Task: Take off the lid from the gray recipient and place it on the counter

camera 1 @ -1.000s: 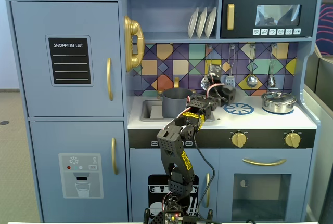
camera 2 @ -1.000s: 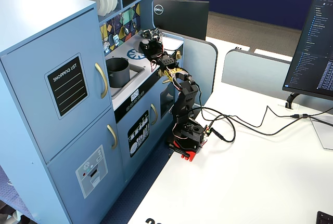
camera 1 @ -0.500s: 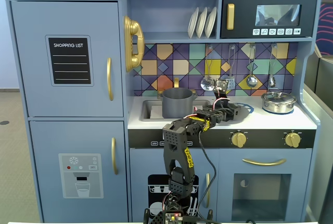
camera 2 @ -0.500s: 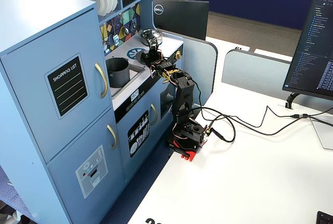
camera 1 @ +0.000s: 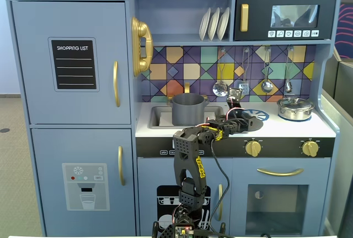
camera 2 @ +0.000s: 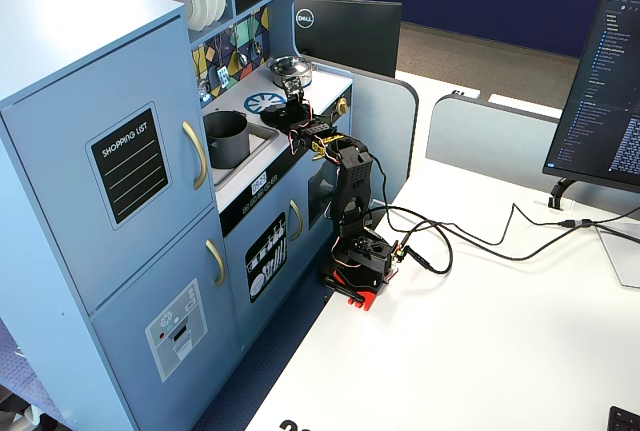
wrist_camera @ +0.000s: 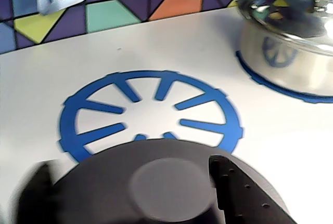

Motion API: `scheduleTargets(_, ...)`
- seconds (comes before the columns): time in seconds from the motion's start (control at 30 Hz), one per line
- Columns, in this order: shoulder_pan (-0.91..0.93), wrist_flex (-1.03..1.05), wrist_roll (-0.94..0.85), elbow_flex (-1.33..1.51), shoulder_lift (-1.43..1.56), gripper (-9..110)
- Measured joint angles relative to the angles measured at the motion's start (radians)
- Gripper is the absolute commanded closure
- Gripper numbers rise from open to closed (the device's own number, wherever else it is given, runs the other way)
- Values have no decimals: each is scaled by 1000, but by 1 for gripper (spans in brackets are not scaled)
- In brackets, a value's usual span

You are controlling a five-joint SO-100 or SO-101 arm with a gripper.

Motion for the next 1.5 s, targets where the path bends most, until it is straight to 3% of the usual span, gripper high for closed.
scheduleTargets(0.6,26,-46,-12,6,17,65)
scheduleTargets(0.87,26,-5,17,6,164,70)
scheduleTargets(1.0,-20,218,74,34,396,83)
scheduleTargets(1.2,-236,884,183,5,833,101)
scheduleTargets(1.33,-420,1216,186,12,1051,101)
scheduleTargets(1.5,-500,1368,160,173,1209,101)
